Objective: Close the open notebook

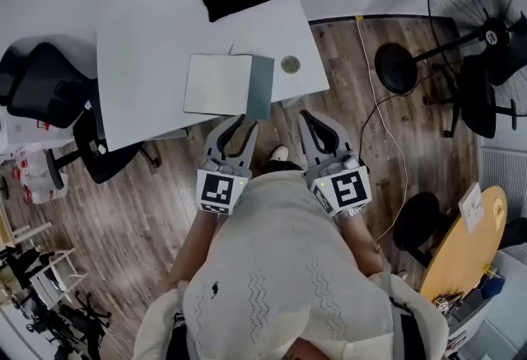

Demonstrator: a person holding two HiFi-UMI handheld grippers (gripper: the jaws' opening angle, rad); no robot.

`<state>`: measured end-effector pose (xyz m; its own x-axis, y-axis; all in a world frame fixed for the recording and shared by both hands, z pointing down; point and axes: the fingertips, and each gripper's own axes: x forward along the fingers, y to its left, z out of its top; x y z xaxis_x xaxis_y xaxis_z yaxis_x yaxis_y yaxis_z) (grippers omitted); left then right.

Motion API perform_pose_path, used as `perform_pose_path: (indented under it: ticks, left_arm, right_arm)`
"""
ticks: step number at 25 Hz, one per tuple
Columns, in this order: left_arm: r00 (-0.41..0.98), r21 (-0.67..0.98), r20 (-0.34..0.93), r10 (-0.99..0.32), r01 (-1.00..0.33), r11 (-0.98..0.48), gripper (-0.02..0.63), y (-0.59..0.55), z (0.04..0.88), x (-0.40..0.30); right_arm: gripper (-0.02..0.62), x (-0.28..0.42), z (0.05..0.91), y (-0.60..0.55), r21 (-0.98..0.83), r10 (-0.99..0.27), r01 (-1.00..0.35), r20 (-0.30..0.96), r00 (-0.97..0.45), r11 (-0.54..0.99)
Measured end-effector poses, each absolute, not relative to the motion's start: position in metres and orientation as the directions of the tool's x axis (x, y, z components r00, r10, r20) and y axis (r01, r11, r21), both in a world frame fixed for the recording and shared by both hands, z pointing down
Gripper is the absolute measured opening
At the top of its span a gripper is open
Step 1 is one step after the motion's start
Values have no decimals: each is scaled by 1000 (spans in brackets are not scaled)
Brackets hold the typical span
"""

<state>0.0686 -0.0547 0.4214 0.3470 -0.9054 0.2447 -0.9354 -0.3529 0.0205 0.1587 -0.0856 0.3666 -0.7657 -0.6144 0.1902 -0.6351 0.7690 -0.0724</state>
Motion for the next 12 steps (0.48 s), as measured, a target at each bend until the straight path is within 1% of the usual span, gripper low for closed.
perform_pose_path:
  ticks: [1, 6, 12]
  left_arm:
    - [347, 12, 254, -903, -934, -356, 112, -55, 425, 71]
    - [343, -17, 301, -890, -931, -364, 115, -60, 444, 79]
    - [375, -36, 384, -844, -907, -419, 130, -67, 478, 93]
  right_arm:
    - [2, 160, 367, -86, -73, -612, -632, 189, -768, 771]
    - [2, 163, 368, -83, -66, -589, -610, 196, -784, 790]
    - [2, 175, 370, -83, -69, -597, -622, 215, -773, 780]
